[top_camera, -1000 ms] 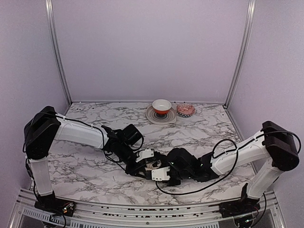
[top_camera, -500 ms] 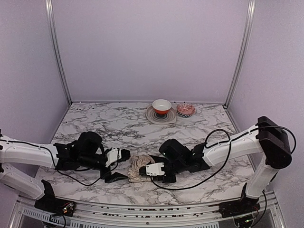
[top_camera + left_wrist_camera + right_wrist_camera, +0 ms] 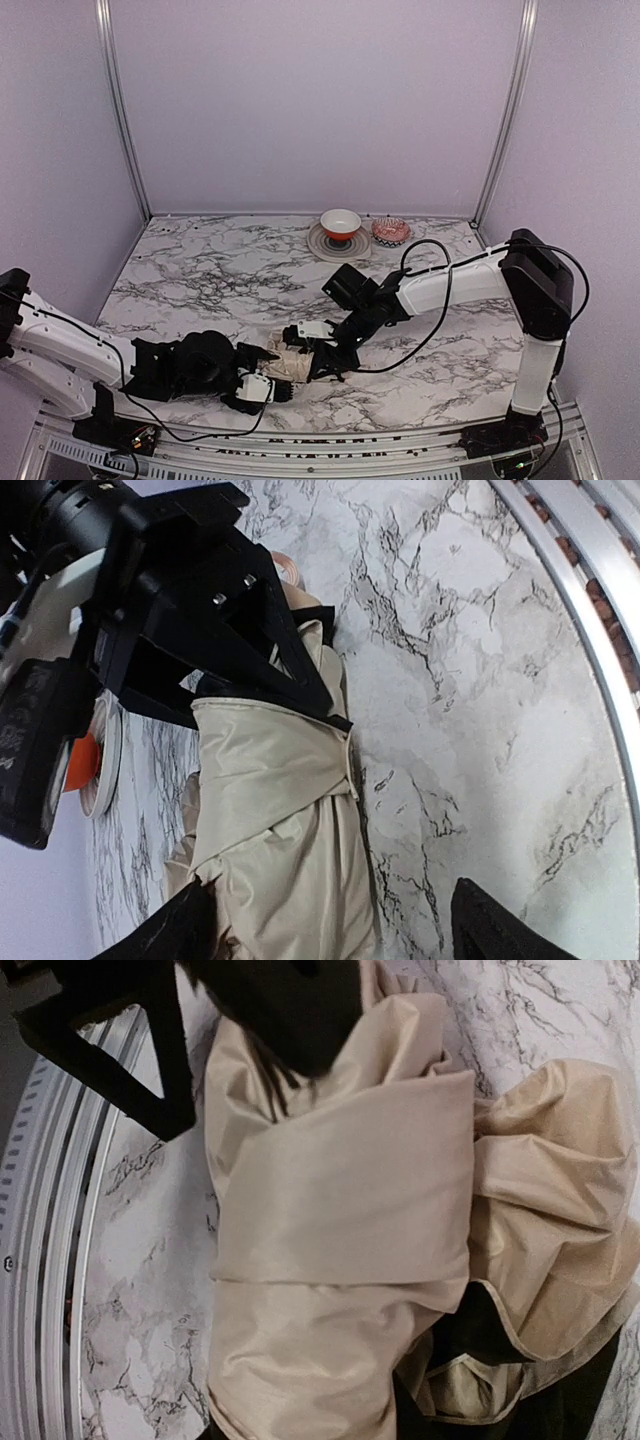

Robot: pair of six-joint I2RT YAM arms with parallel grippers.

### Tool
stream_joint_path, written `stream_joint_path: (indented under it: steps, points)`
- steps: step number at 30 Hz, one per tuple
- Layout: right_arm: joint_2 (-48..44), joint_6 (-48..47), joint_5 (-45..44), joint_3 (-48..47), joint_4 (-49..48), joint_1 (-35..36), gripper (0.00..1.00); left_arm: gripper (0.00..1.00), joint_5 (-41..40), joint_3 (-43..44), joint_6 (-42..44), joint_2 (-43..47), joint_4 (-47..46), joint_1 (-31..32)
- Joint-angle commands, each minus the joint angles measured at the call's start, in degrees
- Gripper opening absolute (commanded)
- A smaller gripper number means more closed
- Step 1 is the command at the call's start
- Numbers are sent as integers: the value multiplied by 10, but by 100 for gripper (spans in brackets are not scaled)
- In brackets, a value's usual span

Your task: Put away the umbrella

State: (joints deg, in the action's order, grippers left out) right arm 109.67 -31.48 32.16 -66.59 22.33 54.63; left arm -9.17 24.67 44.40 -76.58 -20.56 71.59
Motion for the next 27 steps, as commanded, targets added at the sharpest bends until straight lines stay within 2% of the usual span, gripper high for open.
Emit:
stream_joint_path:
  steps: [1, 5, 6, 9, 12, 15, 17, 20, 22, 24, 27]
  points:
    - [73, -8, 72, -2, 153, -9, 13, 83, -57, 49, 85, -81, -36, 3]
    - [99, -22, 91, -29, 177, -21, 13, 82, -101, 80, 112, -150, -44, 3]
    - [101, -23, 91, -34, 177, -23, 13, 79, -105, 87, 108, -159, -41, 3]
    - [99, -20, 106, -47, 171, -35, 13, 58, -80, 93, 80, -162, -13, 3]
    - [88, -20, 126, -56, 159, -44, 14, 50, -62, 100, 56, -167, 29, 2]
    - [79, -19, 124, -69, 152, -49, 24, 43, -51, 141, 32, -194, 135, -5]
    - [69, -10, 121, -71, 140, -58, 37, 31, -23, 188, 8, -219, 224, -18]
    - [38, 18, 112, -56, 107, -90, 54, 14, 10, 236, -17, -243, 297, -35]
    - [4, 39, 108, -40, 75, -111, 60, 5, 34, 245, -41, -243, 317, -46]
    - [-39, 63, 99, -22, 32, -125, 66, 0, 78, 257, -59, -240, 341, -60]
    - [-118, 83, 65, 28, -41, -130, 70, 0, 148, 283, -86, -245, 391, -85]
